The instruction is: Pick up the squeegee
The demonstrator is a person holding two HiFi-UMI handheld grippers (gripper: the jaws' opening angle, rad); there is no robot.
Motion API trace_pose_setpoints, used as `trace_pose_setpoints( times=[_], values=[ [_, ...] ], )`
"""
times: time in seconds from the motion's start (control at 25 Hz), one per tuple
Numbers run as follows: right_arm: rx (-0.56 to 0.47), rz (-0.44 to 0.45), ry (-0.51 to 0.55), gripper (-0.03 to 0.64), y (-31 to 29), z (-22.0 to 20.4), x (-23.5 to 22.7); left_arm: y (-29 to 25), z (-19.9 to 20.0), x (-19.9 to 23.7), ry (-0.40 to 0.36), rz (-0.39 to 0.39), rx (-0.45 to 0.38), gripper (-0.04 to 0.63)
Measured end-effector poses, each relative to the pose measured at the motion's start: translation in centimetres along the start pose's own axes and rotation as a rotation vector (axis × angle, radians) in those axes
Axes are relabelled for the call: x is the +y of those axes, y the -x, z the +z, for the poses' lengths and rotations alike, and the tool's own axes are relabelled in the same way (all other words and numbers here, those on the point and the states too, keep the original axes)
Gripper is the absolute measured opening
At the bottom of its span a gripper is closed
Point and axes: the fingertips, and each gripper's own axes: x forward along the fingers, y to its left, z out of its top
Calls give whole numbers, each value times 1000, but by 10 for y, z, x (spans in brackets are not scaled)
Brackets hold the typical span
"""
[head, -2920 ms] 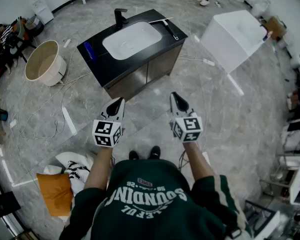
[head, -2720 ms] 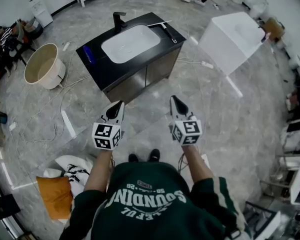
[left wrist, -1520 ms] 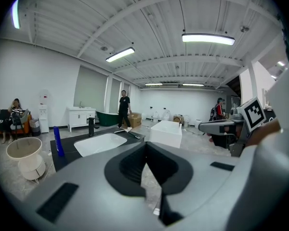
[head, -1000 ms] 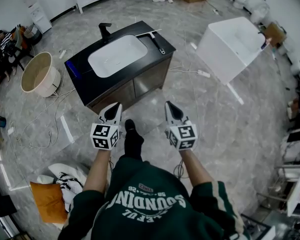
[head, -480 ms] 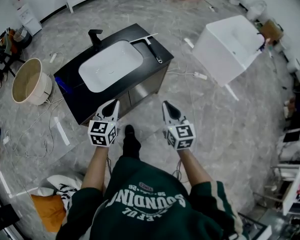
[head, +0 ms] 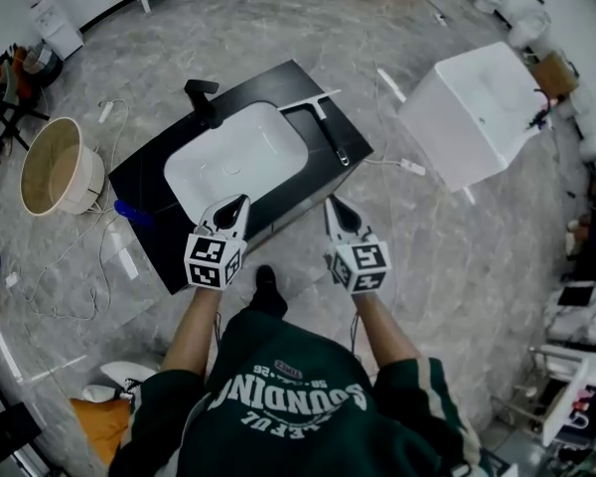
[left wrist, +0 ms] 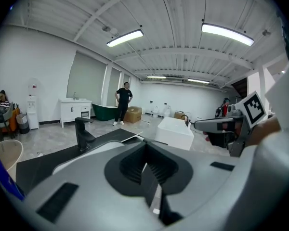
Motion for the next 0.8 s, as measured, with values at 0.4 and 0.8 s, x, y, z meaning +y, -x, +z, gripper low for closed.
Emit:
trace_pose_setpoints(
  times=[0.4,0.8],
  values=[
    [21,52,23,3,-99,25,14,-35,26,76,23,27,-12,2],
    [36,156,61,3,-157,37,15,-51,30,107,70,107,-21,2]
  ],
)
